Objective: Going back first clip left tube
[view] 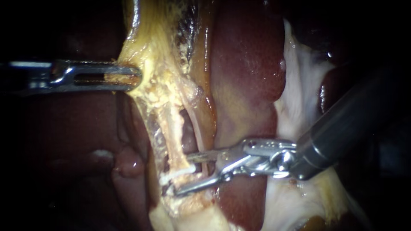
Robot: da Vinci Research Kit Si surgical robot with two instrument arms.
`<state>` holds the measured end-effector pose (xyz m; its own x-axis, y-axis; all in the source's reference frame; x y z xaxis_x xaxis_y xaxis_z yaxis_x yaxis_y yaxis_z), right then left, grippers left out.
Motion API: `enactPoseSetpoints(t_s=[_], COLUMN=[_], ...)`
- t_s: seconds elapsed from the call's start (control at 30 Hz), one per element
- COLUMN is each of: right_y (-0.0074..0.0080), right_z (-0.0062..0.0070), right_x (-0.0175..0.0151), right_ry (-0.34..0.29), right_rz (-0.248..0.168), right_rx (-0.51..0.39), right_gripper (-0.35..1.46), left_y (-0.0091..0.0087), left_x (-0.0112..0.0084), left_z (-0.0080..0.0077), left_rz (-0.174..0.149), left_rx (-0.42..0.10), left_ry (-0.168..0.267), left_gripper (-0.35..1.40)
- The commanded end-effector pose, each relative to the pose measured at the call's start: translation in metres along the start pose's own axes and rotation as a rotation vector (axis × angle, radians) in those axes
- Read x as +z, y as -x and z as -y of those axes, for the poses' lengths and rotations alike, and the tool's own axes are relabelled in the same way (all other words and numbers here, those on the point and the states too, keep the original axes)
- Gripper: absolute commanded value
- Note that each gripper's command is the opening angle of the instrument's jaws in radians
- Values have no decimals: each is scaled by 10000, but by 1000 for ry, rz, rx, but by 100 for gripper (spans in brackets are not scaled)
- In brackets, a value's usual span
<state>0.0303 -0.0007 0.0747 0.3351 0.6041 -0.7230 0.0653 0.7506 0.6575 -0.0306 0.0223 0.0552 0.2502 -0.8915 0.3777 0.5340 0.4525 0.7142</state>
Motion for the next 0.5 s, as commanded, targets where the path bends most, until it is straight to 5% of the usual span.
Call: enactPoseSetpoints(t_s=[0.03, 0.27, 0.5], right_y=[-4, -30, -59], right_z=[0, 10, 20], right_x=[-9, -64, -105], right_ry=[2, -1, 19], right_rz=[-11, -89, -108], right_rx=[-25, -145, -202], right_gripper=[60, 60, 60], left_y=[-1, -9, -10], left_x=[0, 4, 7], left_z=[0, 0, -3], left_rz=[0, 3, 4], left_rx=[1, 4, 5], left_ry=[0, 4, 4], left_gripper=[-35, -35, -35])
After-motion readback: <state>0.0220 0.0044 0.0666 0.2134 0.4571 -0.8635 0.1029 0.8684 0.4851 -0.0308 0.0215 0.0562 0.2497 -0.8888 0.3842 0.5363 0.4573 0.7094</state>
